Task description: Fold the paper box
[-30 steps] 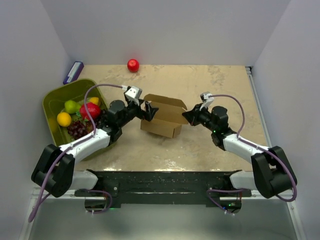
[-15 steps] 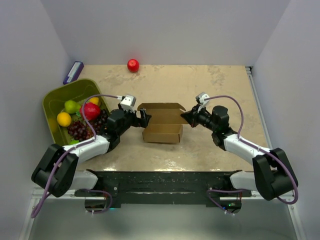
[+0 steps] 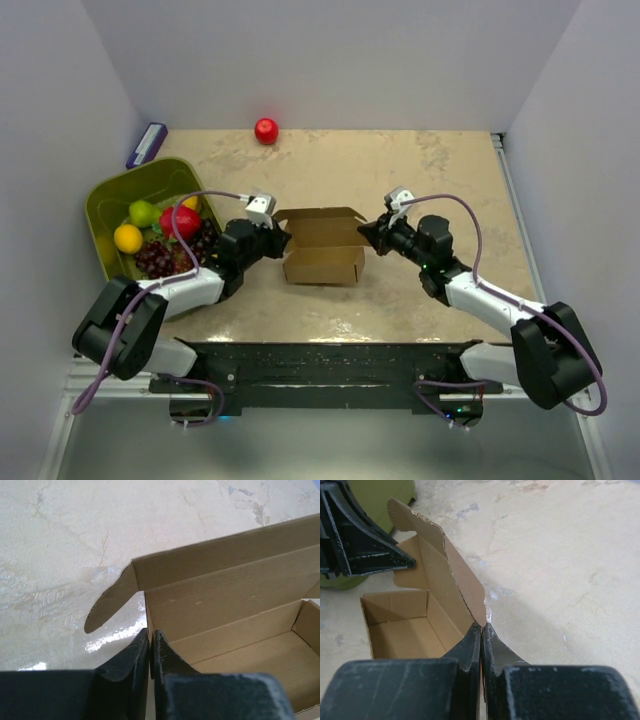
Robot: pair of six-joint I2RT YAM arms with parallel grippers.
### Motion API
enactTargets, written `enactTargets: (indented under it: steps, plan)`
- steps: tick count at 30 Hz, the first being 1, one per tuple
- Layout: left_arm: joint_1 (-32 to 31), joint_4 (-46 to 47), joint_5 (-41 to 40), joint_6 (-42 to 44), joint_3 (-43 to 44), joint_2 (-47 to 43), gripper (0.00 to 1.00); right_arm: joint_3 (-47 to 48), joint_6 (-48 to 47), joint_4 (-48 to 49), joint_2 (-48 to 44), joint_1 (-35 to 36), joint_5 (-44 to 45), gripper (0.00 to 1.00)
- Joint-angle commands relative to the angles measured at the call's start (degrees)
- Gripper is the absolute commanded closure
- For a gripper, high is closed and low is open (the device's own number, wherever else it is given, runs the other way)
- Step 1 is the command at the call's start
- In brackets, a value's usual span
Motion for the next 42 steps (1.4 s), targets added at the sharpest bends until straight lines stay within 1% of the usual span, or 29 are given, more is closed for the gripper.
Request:
enactTargets:
  steps: [1, 3, 5, 6, 7, 9, 11, 12, 13, 14, 15, 17, 18, 19, 21, 24, 30, 33, 38, 40, 42]
  plan:
    - [-1.61, 1.5, -0.9, 0.53, 4.07, 0.43, 0.94, 0.52, -3.01, 2.16, -2.16, 3.34, 12.69, 1.0]
    - [-2.84, 1.15, -1.78, 1.76, 5.99, 1.39, 0.96, 0.87, -3.62, 2.86, -2.08, 5.1, 18.3, 1.0]
    - [-4.59, 0.44, -4.24, 3.34, 7.75, 2.27, 0.98, 1.22, -3.8, 3.74, -1.46, 5.55, 20.35, 1.0]
    - [-5.12, 0.44, -4.6, 3.96, 9.5, 3.15, 1.0, 1.48, -3.8, 5.05, -0.94, 6.33, 22.88, 1.0]
    - [-5.74, 0.62, -7.73, 5.18, 10.39, 3.68, 1.0, 1.75, -3.98, 5.76, -0.41, 6.51, 25.35, 1.0]
    - [-7.41, 2.1, -11.52, 6.33, 12.41, 5.17, 1.0, 2.97, -3.63, 6.99, 1.78, 7.04, 28.69, 1.0]
    - [-8.9, 4.21, -13.99, 7.3, 12.77, 6.32, 1.0, 3.59, -2.93, 7.61, 3.63, 7.92, 32.82, 1.0]
    - [-9.43, 7.62, -16.88, 7.56, 12.08, 7.63, 1.0, 3.86, -1.88, 8.92, 5.38, 8.44, 34.93, 1.0]
    - [-10.04, 10.0, -18.21, 8.18, 11.46, 8.42, 1.0, 3.86, -1.61, 9.8, 6.61, 8.88, 38.43, 1.0]
    - [-11.18, 12.2, -19.36, 8.53, 10.76, 9.21, 1.0, 3.86, -1.43, 10.59, 7.41, 9.85, 39.95, 1.0]
    - [-11.71, 16.22, -21.98, 8.79, 9.71, 10.79, 1.0, 3.6, -1.17, 12.51, 9.51, 10.38, 41.7, 0.97]
    - [-13.55, 20.55, -23.93, 9.67, 8.56, 12.38, 1.0, 2.98, -0.73, 15.07, 11.54, 11.78, 44.86, 0.92]
    - [-14.17, 25.88, -26.46, 10.2, 6.9, 13.78, 1.0, 2.54, -0.38, 17.08, 12.68, 12.4, 46.36, 0.89]
    - [-15.66, 28.54, -27.7, 11.16, 6.1, 14.66, 1.0, 2.45, 0.32, 17.8, 14.43, 12.84, 47.25, 0.89]
    - [-16.72, 31.19, -29.99, 11.35, 5.04, 16.25, 1.0, 2.89, 1.64, 16.84, 15.41, 14.16, 49.36, 0.89]
    - [-18.57, 31.99, -32.89, 11.52, 4.16, 16.78, 1.0, 2.46, 2.96, 15.7, 15.68, 15.92, 53.13, 0.89]
    - [-19.8, 32.43, -34.04, 8.45, 0.74, 15.99, 1.0, 0.09, 5.95, 13.33, 13.49, 18.2, 57.44, 0.86]
    - [-20.68, 33.05, -35.01, 6.96, -0.85, 15.46, 1.0, -1.84, 7.61, 13.15, 12.08, 19.17, 58.24, 0.85]
    - [-20.6, 31.21, -34.13, 2.03, 0.19, 13.45, 1.0, -4.93, 8.77, 15.6, 11.99, 22.32, 63.15, 0.9]
    - [-20.68, 29.36, -34.05, 0.54, 1.08, 13.09, 1.0, -6.07, 9.03, 16.4, 11.72, 23.56, 64.91, 0.94]
    - [-20.68, 29.27, -34.22, -0.16, 2.05, 13.09, 1.0, -6.95, 9.03, 17.54, 11.46, 25.41, 67.03, 0.94]
